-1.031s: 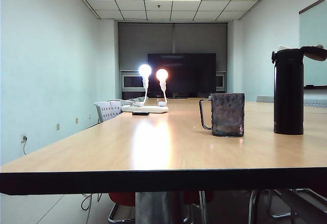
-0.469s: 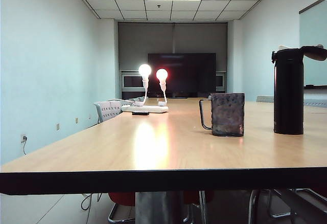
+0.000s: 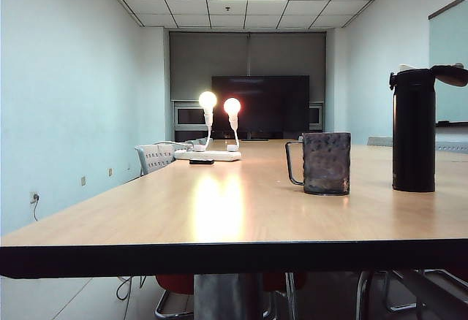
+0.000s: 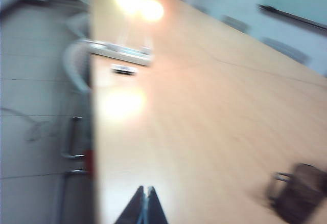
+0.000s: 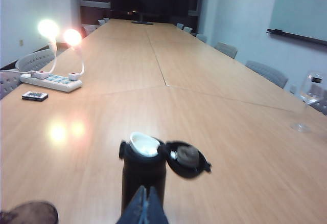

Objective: Pick up the black thermos cup, pour some water from it into the cup, and then put the thermos cup back on the table.

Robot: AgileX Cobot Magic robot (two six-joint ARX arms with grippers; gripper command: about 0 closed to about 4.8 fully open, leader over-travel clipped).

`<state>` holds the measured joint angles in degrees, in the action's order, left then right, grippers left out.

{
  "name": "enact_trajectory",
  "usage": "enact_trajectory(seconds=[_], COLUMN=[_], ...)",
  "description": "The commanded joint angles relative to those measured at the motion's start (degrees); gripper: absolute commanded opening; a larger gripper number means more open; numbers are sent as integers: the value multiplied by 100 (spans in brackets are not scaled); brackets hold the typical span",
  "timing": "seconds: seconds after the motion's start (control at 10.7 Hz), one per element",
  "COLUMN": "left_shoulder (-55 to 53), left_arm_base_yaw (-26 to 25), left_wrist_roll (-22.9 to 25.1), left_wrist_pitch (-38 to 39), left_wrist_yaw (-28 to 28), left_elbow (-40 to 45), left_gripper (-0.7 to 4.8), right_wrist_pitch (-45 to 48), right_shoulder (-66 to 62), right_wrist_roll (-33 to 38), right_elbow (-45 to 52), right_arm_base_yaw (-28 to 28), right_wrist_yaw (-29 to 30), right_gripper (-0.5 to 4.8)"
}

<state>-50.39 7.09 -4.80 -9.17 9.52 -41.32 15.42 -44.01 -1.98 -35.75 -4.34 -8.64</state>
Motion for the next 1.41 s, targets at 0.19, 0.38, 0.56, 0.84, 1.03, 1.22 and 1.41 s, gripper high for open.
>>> enact_trajectory(seconds=[0.19,0.38,0.56,0.84,1.03,1.22,1.41], left_shoulder=[-1676,-1919,-2352,-2618,-2645,-2647,-2647], left_arm_base_yaw=[1497,1792,1976,1976,1976,1976,1974], left_wrist_roll=[28,28,28,28,28,28,28], left_wrist_pitch=[-695,-940,-946,-1025,-1058,-1060,-1056], left_wrist_yaw=[481,468,468,463,466,466,466], left_elbow=[-866,-870,-894,-894,-896,-894,-894], left_gripper=[-5,-5,-6,-6,-6,-6,-5], right_wrist_pitch=[920,1320,2389,3397,4011,4017,4017], right_shoulder=[-1252,-1827,-2938,-4089,-4804,-5195,-5578], right_wrist_roll=[44,52,72,96,225,223,223], right_elbow=[-98,-96,-98,-98,-131,-385,-750], right_arm_base_yaw=[-9,-11,-9,-9,-9,-9,-9], right_wrist_yaw=[505,516,472,-94,-286,-389,-557], right_gripper=[159,479,479,479,479,479,479])
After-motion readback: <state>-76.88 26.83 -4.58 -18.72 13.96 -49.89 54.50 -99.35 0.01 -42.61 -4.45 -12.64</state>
